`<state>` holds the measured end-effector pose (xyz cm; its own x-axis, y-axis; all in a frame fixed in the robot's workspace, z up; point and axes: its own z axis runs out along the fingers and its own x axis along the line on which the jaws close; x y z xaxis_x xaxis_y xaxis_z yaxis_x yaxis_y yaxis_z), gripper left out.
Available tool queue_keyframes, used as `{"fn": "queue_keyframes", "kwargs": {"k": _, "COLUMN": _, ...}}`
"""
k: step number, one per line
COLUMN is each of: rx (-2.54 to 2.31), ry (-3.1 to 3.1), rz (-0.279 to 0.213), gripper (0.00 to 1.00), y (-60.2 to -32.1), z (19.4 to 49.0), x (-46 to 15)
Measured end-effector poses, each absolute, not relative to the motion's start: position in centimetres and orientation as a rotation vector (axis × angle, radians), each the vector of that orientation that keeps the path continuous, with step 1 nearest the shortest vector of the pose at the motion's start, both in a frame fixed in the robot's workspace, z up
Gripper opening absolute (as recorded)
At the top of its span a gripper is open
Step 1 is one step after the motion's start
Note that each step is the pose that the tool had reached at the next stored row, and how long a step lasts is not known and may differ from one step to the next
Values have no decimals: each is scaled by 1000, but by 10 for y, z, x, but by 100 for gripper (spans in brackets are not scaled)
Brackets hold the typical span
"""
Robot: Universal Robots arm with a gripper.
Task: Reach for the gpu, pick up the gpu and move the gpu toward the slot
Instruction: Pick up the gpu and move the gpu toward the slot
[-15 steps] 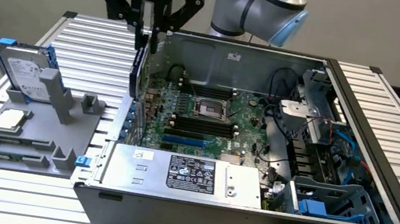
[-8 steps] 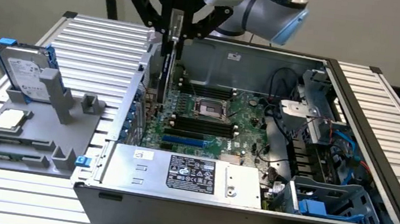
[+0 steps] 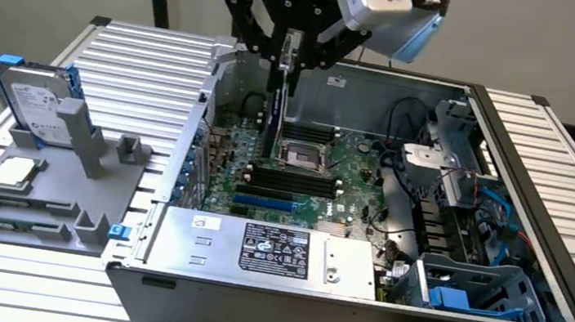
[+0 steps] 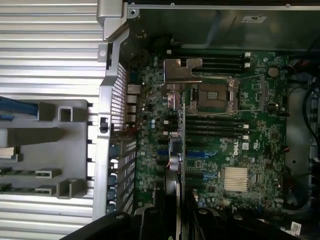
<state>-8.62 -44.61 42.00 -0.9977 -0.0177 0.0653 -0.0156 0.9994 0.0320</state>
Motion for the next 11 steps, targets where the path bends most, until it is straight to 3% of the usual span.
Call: {"fn": "queue_keyframes", "kwargs": {"k": 11, "rx": 26, "ry": -3076, "rz": -49, "gripper": 26, "y": -433, "z": 400, "x": -36}}
